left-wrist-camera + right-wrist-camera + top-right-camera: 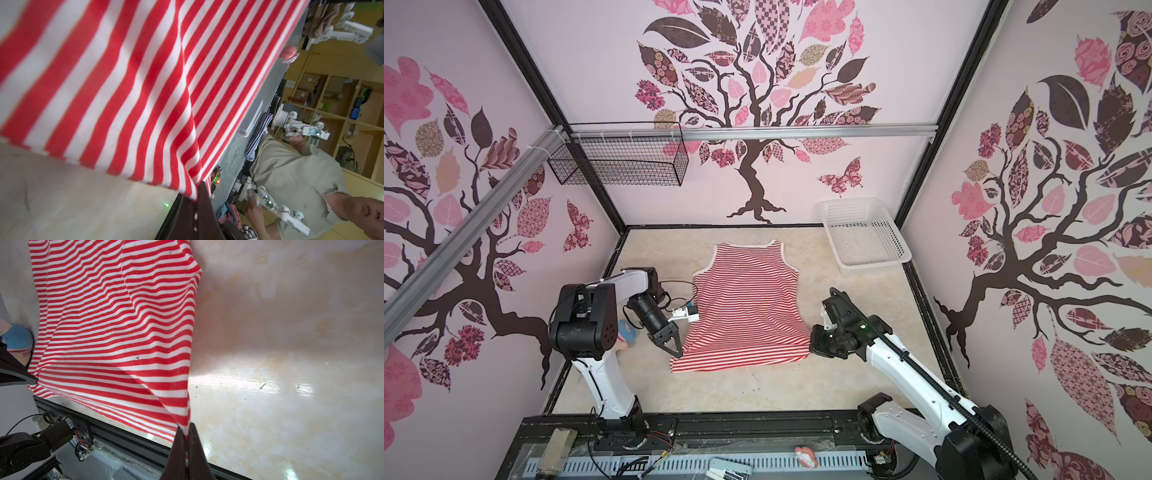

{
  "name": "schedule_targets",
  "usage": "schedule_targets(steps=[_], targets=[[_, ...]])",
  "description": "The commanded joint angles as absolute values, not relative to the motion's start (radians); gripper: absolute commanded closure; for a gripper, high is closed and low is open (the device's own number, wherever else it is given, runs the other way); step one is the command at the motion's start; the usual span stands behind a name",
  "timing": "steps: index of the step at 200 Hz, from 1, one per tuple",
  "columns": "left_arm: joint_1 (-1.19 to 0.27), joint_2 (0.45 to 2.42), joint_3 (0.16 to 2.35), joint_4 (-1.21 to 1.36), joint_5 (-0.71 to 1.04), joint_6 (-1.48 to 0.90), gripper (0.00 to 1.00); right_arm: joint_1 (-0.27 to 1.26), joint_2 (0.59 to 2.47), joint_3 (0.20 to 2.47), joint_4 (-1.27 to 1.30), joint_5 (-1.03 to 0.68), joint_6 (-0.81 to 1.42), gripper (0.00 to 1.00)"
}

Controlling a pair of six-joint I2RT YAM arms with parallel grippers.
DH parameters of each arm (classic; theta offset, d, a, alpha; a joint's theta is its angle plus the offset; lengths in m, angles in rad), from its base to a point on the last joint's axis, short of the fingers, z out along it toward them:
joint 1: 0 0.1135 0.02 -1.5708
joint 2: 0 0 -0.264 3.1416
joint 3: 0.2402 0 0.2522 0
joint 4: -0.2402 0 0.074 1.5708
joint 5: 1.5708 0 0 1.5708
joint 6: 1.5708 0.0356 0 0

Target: Fold and stack the tank tops

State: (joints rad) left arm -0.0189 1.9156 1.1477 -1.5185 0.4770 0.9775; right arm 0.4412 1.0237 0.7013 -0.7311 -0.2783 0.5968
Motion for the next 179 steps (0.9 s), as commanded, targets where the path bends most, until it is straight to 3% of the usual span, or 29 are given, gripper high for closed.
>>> schedule_targets(steps=[1,7,15,41,69,101,127,179], targets=[[-0.070,1.865,1.075,-1.383,0.263,0.918,0.58,0.441,1.061,0.695,-0.793,-0.222,0.569,0.79],[-0.081,1.856,1.063,-1.345,0.218,0.894,0.48,0.441,1.081,0.706,-0.802,-0.214,0.569,0.65],[-0.087,1.849,1.062,-1.303,0.174,0.857,0.42,0.440,1.102,0.719,-0.820,-0.179,0.578,0.55],[-0.075,1.833,1.134,-1.218,0.073,0.741,0.38,0.442,1.070,0.715,-0.796,-0.123,0.606,0.46],[-0.072,1.789,1.247,-1.226,0.143,0.702,0.37,0.442,1.044,0.731,-0.783,-0.136,0.606,0.45],[-0.074,1.844,1.440,-1.167,0.239,0.604,0.37,0.464,1.043,0.713,-0.646,-0.278,0.642,0.55],[-0.082,1.968,1.606,-1.111,0.311,0.533,0.37,0.550,1.131,0.754,-0.604,-0.221,0.661,0.58],[-0.111,2.297,2.039,-1.161,0.332,0.451,0.36,0.624,1.260,0.766,-0.492,-0.277,0.699,0.56]])
